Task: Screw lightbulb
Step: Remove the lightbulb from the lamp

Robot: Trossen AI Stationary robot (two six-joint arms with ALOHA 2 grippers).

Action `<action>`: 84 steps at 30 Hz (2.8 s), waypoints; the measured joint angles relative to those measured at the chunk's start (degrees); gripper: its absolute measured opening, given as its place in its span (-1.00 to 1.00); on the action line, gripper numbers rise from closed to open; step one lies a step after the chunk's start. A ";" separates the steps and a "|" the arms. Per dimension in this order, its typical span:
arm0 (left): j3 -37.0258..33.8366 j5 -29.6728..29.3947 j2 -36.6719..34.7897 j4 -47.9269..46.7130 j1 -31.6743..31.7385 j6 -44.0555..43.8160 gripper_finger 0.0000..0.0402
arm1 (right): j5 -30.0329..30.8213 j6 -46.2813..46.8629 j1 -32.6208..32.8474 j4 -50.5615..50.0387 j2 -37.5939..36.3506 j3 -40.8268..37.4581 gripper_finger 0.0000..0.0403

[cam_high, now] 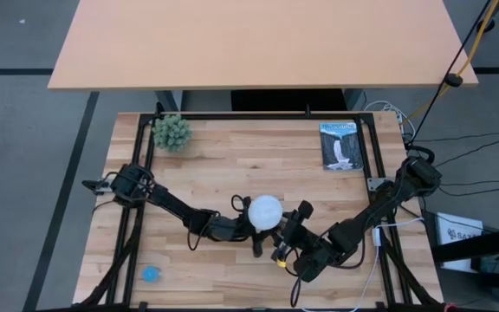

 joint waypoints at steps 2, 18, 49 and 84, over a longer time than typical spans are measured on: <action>0.73 0.00 0.00 -1.72 0.02 0.12 -0.05 | 1.36 0.00 0.03 0.35 0.00 0.00 0.10; 0.89 0.11 0.02 -2.56 -2.73 6.37 -0.05 | 0.92 -1.61 1.71 0.74 -0.42 0.02 -0.34; 0.86 42.53 0.11 -2.55 0.69 4.60 -0.05 | -20.39 -3.09 4.59 3.93 -3.52 0.07 -0.32; -1.97 34.28 0.02 -15.13 11.40 -1.17 -0.05 | -15.74 52.67 8.73 -49.33 -5.92 -0.07 -0.28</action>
